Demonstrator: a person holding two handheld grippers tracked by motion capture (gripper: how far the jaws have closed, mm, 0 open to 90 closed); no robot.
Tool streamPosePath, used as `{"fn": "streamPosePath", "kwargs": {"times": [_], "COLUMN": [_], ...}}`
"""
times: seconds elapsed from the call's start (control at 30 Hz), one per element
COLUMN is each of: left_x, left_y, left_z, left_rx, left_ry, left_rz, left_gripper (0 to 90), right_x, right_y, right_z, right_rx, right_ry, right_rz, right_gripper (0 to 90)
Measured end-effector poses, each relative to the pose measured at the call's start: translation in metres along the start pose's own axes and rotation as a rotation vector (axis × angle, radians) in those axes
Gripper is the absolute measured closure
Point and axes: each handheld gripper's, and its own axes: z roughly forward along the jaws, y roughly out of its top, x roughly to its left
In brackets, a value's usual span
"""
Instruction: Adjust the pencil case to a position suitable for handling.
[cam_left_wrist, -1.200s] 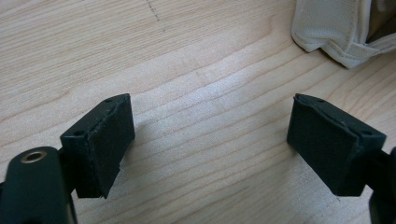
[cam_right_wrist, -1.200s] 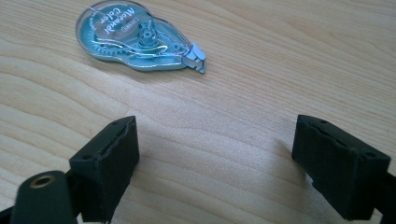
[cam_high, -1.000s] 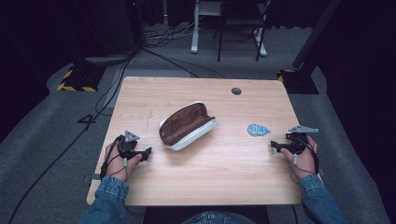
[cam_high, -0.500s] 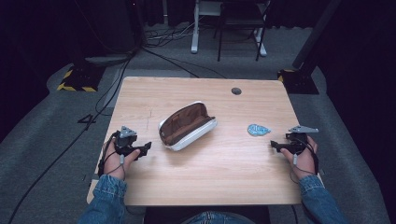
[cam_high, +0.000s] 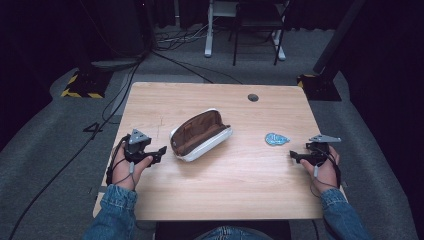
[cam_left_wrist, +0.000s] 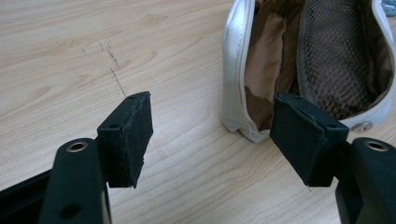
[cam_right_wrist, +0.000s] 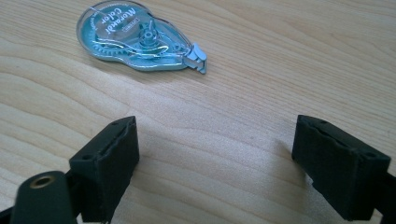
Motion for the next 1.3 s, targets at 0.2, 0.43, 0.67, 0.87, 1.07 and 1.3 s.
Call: {"fn": "streamPosePath", "kwargs": {"times": [0.2, 0.43, 0.67, 0.87, 1.07, 1.3], "left_x": [-0.006, -0.011, -0.014, -0.017, -0.017, -0.012], "left_y": [0.009, 0.019, 0.026, 0.031, 0.035, 0.035], "left_z": [0.002, 0.010, 0.023, 0.035, 0.048, 0.063], "left_rx": [-0.013, -0.027, -0.013, -0.010, -0.005, 0.004], "left_ry": [-0.018, -0.046, -0.065, -0.077, -0.087, -0.089], "left_rz": [0.014, 0.027, 0.046, 0.062, 0.061, 0.061], "left_gripper": [30.1, 30.2, 30.4, 30.7, 31.5, 32.5], "right_x": [0.000, 0.000, 0.000, 0.000, 0.000, 0.000], "right_y": [0.000, 0.000, 0.000, 0.000, 0.000, 0.000], "right_z": [0.000, 0.000, 0.000, 0.000, 0.000, 0.000], "right_rx": [0.000, -0.001, 0.000, 0.000, 0.000, -0.001], "right_ry": [0.000, 0.002, 0.004, 0.004, 0.004, 0.004], "right_rz": [0.000, -0.002, -0.003, -0.003, -0.003, -0.004], "right_gripper": [14.9, 14.9, 14.9, 14.9, 14.9, 14.9]}}
